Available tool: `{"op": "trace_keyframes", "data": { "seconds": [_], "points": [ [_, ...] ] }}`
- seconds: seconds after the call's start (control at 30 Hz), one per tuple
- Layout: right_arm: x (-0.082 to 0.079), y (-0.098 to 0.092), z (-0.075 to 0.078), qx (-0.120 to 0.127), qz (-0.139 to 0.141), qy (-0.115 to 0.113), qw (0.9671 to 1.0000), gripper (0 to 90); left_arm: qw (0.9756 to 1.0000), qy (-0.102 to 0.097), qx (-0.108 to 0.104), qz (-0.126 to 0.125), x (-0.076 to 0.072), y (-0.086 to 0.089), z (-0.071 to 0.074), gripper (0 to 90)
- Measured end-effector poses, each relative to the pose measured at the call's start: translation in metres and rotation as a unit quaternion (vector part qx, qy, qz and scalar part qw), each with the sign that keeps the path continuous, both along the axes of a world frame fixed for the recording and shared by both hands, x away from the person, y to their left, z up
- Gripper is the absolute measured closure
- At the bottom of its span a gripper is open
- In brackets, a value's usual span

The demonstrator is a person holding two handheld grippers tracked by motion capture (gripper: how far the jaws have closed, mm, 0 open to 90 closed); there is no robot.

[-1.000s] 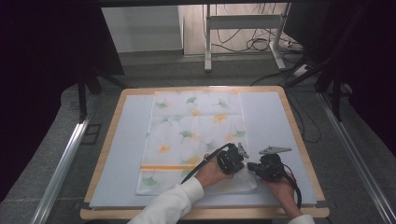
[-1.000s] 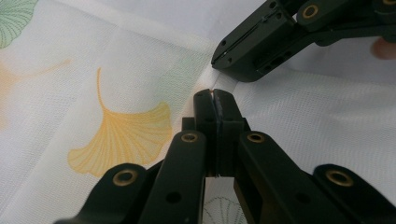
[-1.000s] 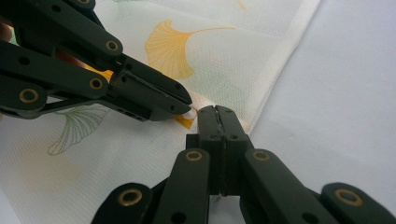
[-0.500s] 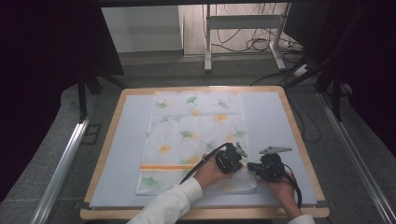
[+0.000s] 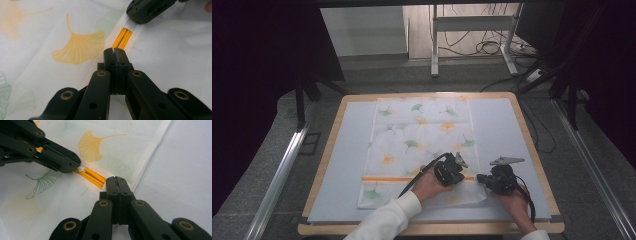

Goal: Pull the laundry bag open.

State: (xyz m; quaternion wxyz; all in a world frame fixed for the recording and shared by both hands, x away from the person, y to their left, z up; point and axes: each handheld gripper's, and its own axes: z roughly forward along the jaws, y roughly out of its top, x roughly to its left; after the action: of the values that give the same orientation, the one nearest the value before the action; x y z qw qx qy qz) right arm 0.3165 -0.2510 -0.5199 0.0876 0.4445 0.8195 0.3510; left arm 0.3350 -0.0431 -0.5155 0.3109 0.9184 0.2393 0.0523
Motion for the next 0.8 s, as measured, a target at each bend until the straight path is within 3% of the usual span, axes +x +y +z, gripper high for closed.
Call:
{"op": "trace_keyframes", "data": {
  "seconds": [0.3,0.8],
  "points": [
    [0.000,0.000,0.000,0.000,-0.001,-0.002,1.0000,90.0,0.9999,0.005,-0.002,0.016,-0.003,0.024,-0.001,90.0],
    [-0.002,0.000,0.000,-0.004,0.003,-0.007,1.0000,90.0,0.9985,0.018,-0.026,0.044,-0.004,0.059,-0.005,90.0]
  ]
}}
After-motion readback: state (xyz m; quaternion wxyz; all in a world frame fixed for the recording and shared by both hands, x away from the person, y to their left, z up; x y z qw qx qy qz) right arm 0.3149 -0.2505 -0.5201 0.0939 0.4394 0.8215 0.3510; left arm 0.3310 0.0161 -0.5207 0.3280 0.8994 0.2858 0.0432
